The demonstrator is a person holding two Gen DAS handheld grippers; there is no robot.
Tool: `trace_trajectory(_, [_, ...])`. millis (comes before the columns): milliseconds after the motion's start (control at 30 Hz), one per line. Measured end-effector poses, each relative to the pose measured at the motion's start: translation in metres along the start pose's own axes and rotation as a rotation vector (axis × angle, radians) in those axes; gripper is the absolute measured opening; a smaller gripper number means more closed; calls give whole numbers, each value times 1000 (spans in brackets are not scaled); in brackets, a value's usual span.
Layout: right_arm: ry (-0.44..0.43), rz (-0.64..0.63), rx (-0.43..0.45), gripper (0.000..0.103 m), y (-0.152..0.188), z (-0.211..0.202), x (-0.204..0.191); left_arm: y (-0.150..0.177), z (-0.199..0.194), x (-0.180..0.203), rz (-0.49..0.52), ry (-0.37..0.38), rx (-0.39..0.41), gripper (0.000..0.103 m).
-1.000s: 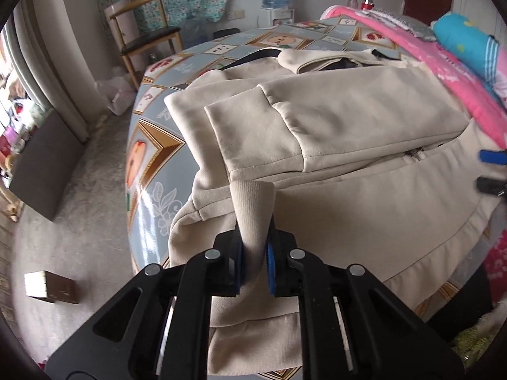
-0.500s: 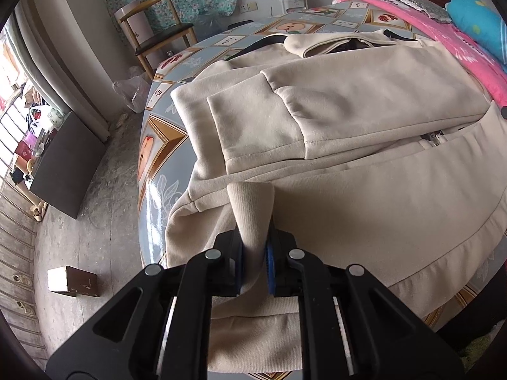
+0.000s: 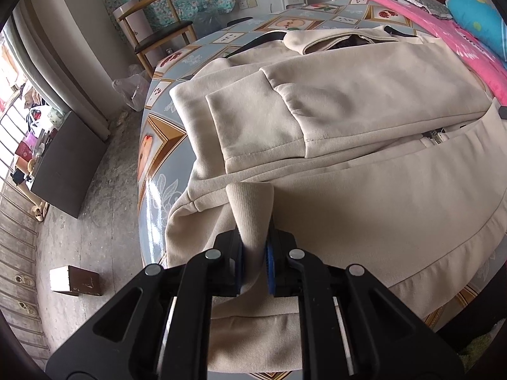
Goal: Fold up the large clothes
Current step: 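Hold the hem with the left tool while the right tool grasps the hem too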
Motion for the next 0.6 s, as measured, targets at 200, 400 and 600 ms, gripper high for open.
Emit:
trace_trajectory(200, [-29,18,-21,45,-5,3,1,0,0,1,2,-1,-3,11])
trace_trajectory(400, [-71,17,14,45,-26,1,-8,0,0,1,0,0,-2,11])
trace_trajectory(600, [-80,10,-33,45,-26,13,-8,0,1,1,0,5,0,11])
Point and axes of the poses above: each gripper's, at about its wrist camera, not at the fingertips, and z roughly the way its jaws point, x to its right, y to its underside, the point moved 10 cm from there along z, roughly the way its jaws point, and after that the axes turned 12 degrees about z, right-handed, at the moved point
